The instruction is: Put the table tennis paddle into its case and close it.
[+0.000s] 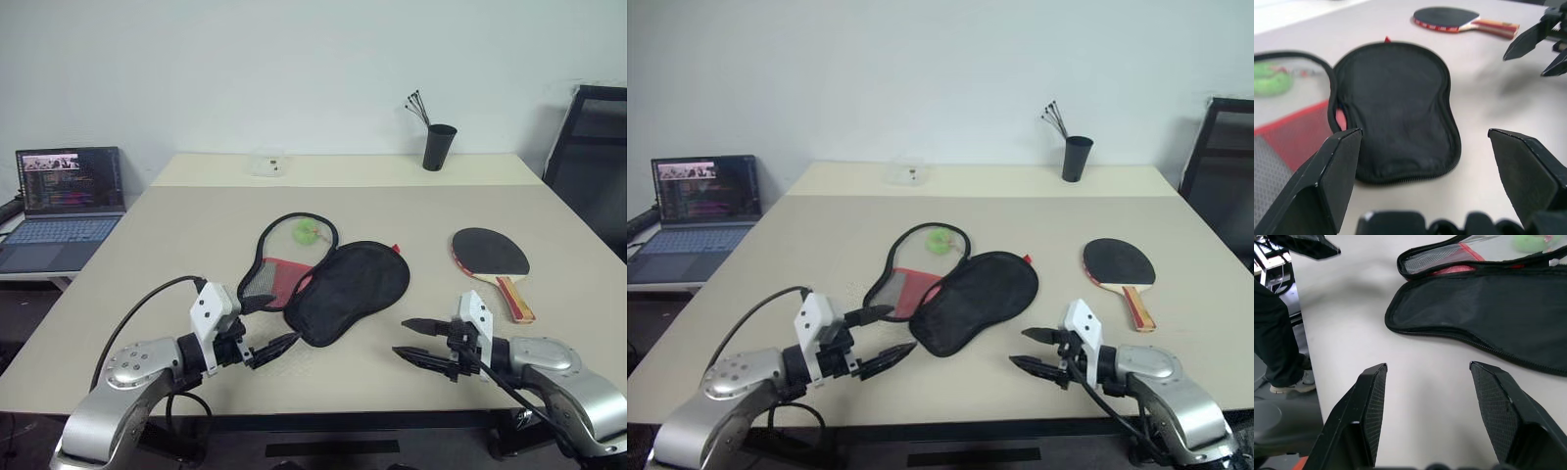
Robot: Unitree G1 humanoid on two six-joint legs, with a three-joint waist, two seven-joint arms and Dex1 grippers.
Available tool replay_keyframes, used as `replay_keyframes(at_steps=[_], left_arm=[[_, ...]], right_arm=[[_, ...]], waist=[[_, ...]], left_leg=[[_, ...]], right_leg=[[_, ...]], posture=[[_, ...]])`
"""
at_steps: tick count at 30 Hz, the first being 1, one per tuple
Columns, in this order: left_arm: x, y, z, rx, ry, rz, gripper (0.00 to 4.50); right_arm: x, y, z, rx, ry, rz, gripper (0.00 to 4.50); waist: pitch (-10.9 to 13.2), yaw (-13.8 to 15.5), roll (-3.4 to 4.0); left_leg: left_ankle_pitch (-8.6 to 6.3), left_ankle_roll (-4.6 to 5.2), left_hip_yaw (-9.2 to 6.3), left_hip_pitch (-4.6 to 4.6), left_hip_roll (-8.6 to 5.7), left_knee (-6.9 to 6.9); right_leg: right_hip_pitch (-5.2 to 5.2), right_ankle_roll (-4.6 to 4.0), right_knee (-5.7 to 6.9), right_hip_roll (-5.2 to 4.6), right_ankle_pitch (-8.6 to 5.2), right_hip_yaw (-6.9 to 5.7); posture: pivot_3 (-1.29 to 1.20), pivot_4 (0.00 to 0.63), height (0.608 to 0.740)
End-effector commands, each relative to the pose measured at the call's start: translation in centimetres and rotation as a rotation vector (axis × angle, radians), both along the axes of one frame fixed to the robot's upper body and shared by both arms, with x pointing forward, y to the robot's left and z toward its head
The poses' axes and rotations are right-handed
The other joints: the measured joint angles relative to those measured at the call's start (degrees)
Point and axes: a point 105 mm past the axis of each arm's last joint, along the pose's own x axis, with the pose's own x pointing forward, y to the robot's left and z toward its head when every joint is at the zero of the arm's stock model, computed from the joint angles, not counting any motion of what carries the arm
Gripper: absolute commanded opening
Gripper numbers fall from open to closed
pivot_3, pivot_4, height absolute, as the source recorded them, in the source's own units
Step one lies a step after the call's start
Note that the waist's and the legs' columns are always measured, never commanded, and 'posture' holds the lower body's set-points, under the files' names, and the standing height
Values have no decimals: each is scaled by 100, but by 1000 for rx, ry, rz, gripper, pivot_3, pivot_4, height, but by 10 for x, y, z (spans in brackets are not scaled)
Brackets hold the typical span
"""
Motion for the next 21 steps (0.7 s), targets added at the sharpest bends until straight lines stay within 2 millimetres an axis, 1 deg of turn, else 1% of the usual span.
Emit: replay_keyframes(at_steps=[1, 3, 7, 10, 12, 13, 16, 18, 19, 20, 21], left_arm=[[1, 1, 7, 12, -47, 14, 4500], [3, 0, 4, 15, -52, 16, 4500], [7, 0, 9, -34, -52, 17, 4500], [11, 1, 11, -50, -50, -12, 4500], [17, 0, 13, -33, -59, -25, 4500], [20, 2, 14, -26, -65, -31, 4500], [29, 5, 24, -18, -101, -42, 4500], [35, 6, 28, -8, -123, -45, 4500], [38, 5, 31, -7, -127, -48, 4500], [40, 1, 35, -23, -130, -57, 4500], [40, 3, 37, -35, -129, -63, 4500]], right_arm=[[-1, -3, 10, -26, -34, 18, 2943], [0, -5, 9, -42, -34, 17, 2943], [7, -3, 30, -2, -75, -25, 2943], [9, -7, 39, -1, -85, -57, 2943], [13, -11, 40, 3, -54, -93, 2943], [14, -10, 39, 2, -38, -103, 2943], [22, 0, 36, 16, -41, -117, 3565], [30, 7, 37, 39, -52, -135, 4259], [33, 10, 37, 41, -56, -141, 4436], [35, 11, 40, 52, -56, -141, 4436], [35, 15, 42, 60, -55, -137, 4436]], waist=[[0, 5, 0], [0, 10, 0], [0, 9, 0], [0, 26, -1], [-1, 37, -2], [-1, 37, -2], [-1, 30, -2], [-1, 19, -2], [-1, 19, -1], [-1, 22, -1], [0, 24, -2]], left_leg=[[0, 0, -1, 0, 0, 0], [0, 0, -1, 0, -1, 1], [0, 0, -1, 1, 1, 2], [0, 0, -3, 0, 1, 2], [0, 0, -3, -1, -1, 1], [0, 0, -3, -1, -2, 1], [0, 0, 0, -1, -3, 2], [0, 0, 1, 0, -3, 2], [0, 0, 1, 0, -4, 2], [0, 0, 0, 0, -6, 2], [0, 0, 0, 0, -6, 2]], right_leg=[[0, -1, 0, 0, 0, -1], [0, -4, 1, 0, -2, -1], [0, -7, 1, 0, -4, -1], [0, -5, 1, 0, -3, -4], [0, -3, 0, 2, -2, -5], [1, -3, 0, 2, -2, -6], [1, -3, 1, 2, -2, -3], [1, -3, 1, 5, -1, -3], [1, 1, 2, 8, 1, -3], [0, 12, 4, 9, 7, -4], [0, 21, 4, 10, 13, -4]], posture=[[0, 150, 740], [0, 150, 740], [0, 150, 740], [0, 150, 740], [0, 150, 740], [0, 150, 740], [0, 150, 740], [0, 150, 740], [0, 150, 740], [0, 150, 740], [0, 150, 740]])
